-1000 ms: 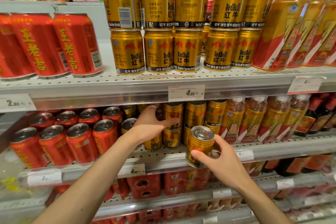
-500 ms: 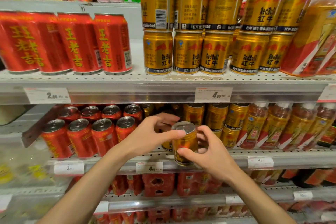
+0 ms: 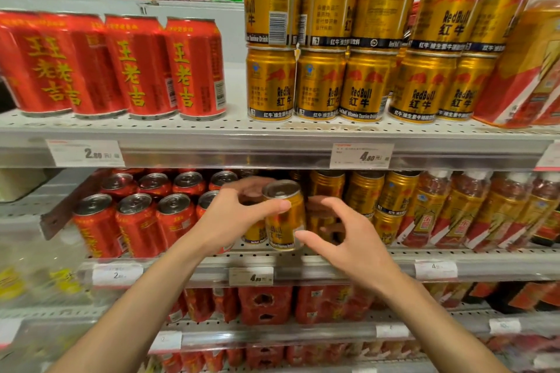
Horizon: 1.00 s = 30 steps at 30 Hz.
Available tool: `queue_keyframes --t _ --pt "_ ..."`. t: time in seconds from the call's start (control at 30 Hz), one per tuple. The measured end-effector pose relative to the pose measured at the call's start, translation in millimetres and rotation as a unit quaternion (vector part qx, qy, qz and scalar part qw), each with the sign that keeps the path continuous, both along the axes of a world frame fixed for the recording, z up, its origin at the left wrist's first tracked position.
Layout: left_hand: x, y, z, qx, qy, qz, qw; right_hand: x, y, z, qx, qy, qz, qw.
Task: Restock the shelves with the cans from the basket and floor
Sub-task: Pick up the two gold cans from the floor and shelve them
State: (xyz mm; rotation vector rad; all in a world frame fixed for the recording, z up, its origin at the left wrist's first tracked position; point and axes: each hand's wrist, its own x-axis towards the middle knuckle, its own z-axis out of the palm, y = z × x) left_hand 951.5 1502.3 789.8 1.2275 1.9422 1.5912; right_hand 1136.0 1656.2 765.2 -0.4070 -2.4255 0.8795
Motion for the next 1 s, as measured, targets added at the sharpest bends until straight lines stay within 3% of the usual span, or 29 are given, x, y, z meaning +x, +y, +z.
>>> queue_keyframes --t 0.13,0.3,0.5,1.0 --pt "-8 5 1 0.008 0.02 0.059 0.998 16 20 2 0.233 0.106 -0.042 0.966" --pt "-1 20 -2 0.017 0.036 0.07 0.997 14 39 6 0.359 0.132 -0.114 0.917" --pt "2 35 -3 0.006 0.027 0.102 0.994 -3 53 9 0.35 -0.023 -0.165 0.922" --pt "3 50 -4 -0.04 0.052 0.118 0.991 -12 66 7 0.343 -0.012 -0.163 0.925"
